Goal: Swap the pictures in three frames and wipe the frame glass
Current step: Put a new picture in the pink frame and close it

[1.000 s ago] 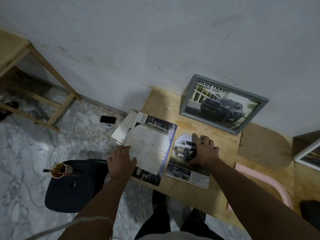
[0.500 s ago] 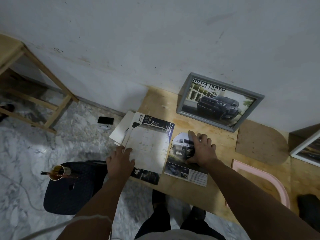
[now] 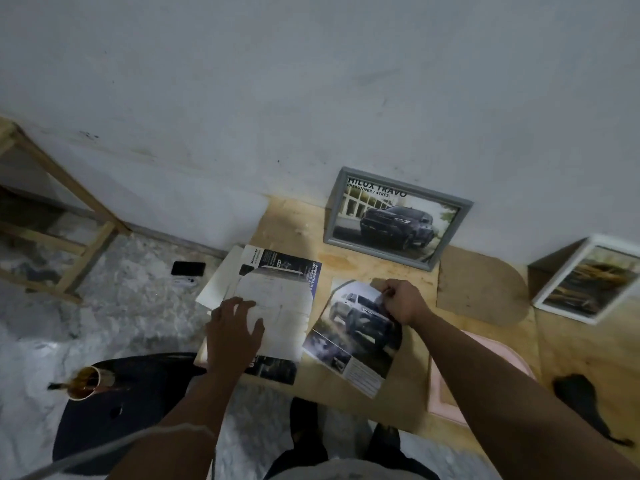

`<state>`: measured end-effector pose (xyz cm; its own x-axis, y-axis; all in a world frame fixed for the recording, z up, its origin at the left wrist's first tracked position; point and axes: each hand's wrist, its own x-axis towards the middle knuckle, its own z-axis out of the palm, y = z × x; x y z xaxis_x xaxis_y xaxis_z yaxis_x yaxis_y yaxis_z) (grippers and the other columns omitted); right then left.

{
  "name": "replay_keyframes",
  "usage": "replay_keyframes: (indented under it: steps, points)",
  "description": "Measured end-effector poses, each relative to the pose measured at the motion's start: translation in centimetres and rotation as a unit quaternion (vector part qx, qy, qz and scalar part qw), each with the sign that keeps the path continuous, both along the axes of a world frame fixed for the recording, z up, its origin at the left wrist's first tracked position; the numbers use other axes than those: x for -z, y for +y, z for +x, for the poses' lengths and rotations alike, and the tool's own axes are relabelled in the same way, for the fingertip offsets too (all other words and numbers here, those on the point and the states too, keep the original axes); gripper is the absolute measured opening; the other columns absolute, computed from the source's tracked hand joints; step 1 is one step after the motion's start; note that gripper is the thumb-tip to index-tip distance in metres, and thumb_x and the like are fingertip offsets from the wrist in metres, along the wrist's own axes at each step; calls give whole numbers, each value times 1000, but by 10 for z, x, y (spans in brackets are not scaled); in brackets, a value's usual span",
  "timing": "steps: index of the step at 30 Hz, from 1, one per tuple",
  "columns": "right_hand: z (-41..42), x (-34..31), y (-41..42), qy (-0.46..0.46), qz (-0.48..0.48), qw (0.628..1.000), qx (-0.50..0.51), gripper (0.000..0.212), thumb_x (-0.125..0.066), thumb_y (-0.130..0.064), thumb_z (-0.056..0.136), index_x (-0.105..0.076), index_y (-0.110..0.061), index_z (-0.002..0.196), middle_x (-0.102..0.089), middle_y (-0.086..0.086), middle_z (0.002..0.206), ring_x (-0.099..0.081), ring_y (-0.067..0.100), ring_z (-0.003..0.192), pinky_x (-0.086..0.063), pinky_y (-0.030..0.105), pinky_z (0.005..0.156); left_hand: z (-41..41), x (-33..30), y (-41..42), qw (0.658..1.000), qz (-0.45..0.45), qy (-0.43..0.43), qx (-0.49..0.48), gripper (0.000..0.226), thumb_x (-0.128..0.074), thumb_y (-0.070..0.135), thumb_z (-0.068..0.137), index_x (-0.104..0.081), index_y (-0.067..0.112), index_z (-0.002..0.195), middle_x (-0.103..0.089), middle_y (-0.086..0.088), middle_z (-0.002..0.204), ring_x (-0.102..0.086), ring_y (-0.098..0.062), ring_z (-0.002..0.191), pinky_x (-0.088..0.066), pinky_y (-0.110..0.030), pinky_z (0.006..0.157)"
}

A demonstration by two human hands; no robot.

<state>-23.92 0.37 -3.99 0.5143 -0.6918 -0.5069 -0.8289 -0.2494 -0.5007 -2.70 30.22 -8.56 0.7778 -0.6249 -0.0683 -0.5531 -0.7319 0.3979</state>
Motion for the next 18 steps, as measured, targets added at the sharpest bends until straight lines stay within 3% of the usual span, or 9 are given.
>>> replay_keyframes:
  steps: [3,5,7,9,12,14,16,18]
  points:
    - [-21,-23,-10,-84,135,979,125,22,-62,6,90,-71,-11,80,-68,6,83,-62,24,81,-50,28,68,-21,-13,-32,987,-91,134,6,31,-69,34,93,-66,20,121,-63,-4,121,-62,-25,106,-54,-41,87]
    - [-41,-37,-15,-118,180,957,196,17,-59,3,94,-74,-5,95,-71,10,88,-67,22,72,-54,29,60,-38,-21,-58,964,-122,234,-11,32,-70,35,97,-65,18,124,-64,-1,120,-65,-19,102,-51,-31,83]
    - [-65,-43,-18,-144,203,936,250,22,-56,-3,97,-73,-9,109,-74,9,96,-69,19,73,-52,26,56,-54,-26,-83,938,-126,320,-43,36,-64,42,100,-64,18,127,-66,-1,122,-66,-21,105,-53,-34,87]
    - [-93,-44,-19,-171,213,911,308,25,-55,-4,96,-73,-13,112,-73,10,94,-65,21,74,-44,24,57,-75,-34,-108,897,-129,415,-79,35,-61,44,101,-65,19,124,-72,-6,118,-70,-24,101,-58,-45,93]
    - [-140,-43,-18,-204,202,879,380,23,-55,-3,91,-70,-8,108,-63,15,88,-52,26,75,-30,30,61,-117,-54,-141,813,-136,560,-82,19,-63,28,103,-70,13,113,-79,-13,99,-76,-27,83,-64,-42,78]
    - [-174,-41,-15,-216,197,860,418,24,-55,-2,91,-71,-15,104,-66,14,88,-55,24,74,-33,31,63,-147,-62,-161,807,-113,578,-47,18,-61,21,103,-69,11,116,-79,-15,99,-77,-33,88,-64,-46,83]
    - [-206,-39,-10,-219,191,843,453,26,-55,-6,94,-71,-21,109,-73,10,97,-63,25,83,-45,32,68,-173,-66,-178,812,-94,576,-11,19,-61,19,103,-67,11,119,-78,-17,102,-75,-37,95,-62,-53,90]
    - [-238,-33,-7,-219,178,831,479,25,-56,-8,97,-70,-24,110,-74,11,101,-68,26,85,-52,32,67,-198,-67,-190,824,-80,561,15,15,-63,21,102,-70,13,113,-78,-16,98,-76,-34,88,-63,-49,84]
